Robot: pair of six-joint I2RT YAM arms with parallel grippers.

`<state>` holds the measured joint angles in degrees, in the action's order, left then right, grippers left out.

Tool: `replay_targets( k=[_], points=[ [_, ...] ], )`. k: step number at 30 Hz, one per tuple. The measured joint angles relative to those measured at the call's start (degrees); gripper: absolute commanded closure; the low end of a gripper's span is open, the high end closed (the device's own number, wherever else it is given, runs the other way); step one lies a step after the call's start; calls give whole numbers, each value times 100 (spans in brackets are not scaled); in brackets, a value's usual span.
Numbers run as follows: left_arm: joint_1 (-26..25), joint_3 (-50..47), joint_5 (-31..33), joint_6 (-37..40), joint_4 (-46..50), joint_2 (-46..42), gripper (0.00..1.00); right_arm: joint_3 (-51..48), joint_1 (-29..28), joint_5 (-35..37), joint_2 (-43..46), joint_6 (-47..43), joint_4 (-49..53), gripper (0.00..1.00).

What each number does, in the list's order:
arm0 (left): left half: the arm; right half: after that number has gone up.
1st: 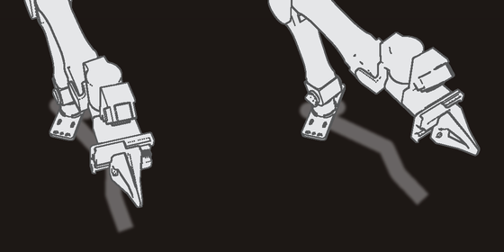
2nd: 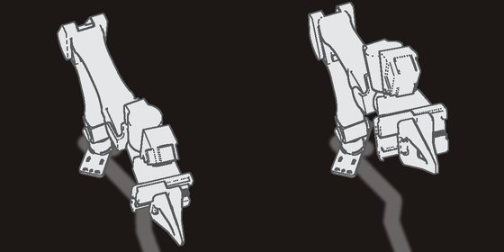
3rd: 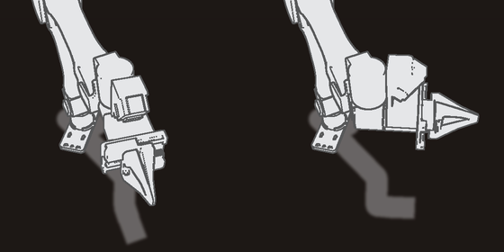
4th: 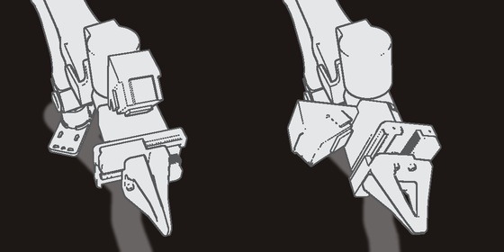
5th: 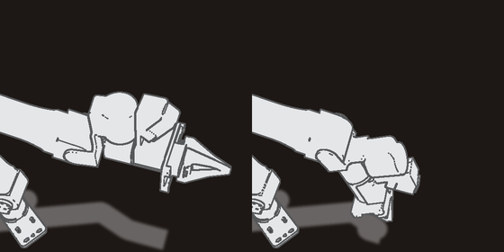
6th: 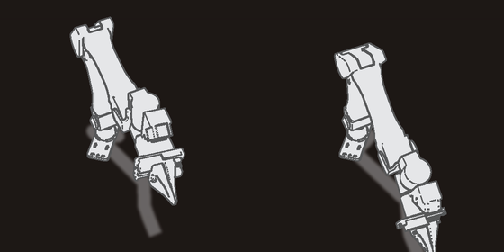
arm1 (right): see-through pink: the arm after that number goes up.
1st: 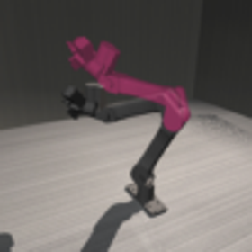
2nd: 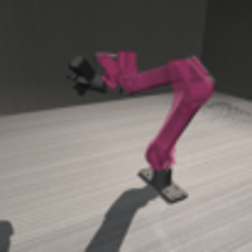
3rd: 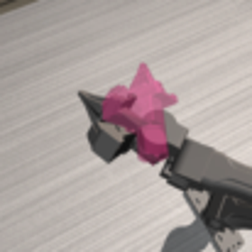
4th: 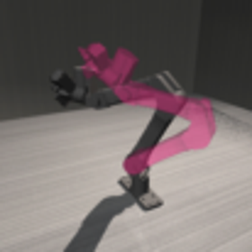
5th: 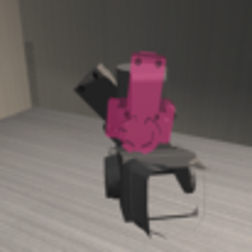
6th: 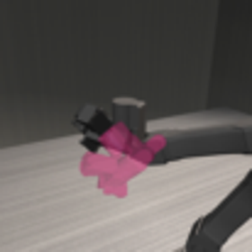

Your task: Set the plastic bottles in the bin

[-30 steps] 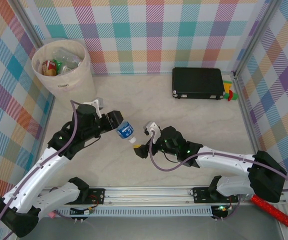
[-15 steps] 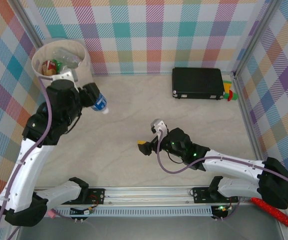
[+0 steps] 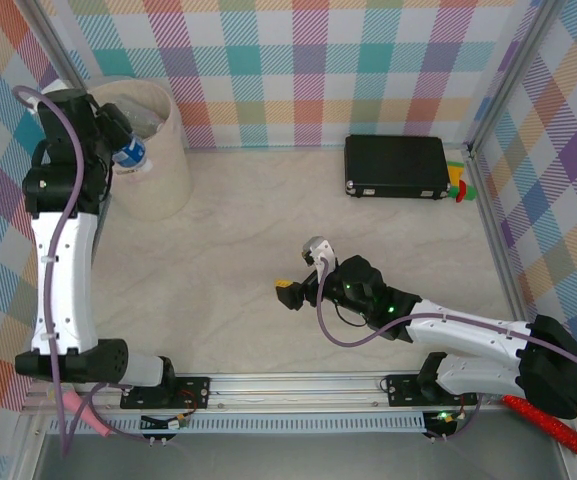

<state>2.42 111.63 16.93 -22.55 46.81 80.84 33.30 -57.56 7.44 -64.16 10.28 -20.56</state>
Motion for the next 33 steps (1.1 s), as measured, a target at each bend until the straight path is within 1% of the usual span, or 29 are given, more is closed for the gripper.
replay_targets(
  k=[2,5,9,13,18,26,31,33],
  points=[
    [275,-120,11,-278,-210,122,47,0,0,-68,0,42,-2,1],
    [470,-245,98,-645,-459,310,48,0,0,-168,0,107,-7,1],
    [531,-184,177,-946,-796,608,47,0,0,-262,0,151,-7,1],
    [581,389,269,-1005,-855,1102,48,-4,0,-361,9,210,-9,1],
    [651,1108,595,-885,-951,1537,48,-146,0,-461,254,240,-46,1],
    [654,2308,946,-330,-949,2240,48,-170,0,-673,616,243,-85,1],
    [654,2542,1025,17,-879,2717,47,-170,0,-686,669,240,-87,1],
    [654,2546,1016,94,-767,2885,46,-170,0,-686,664,243,-85,1]
  ],
)
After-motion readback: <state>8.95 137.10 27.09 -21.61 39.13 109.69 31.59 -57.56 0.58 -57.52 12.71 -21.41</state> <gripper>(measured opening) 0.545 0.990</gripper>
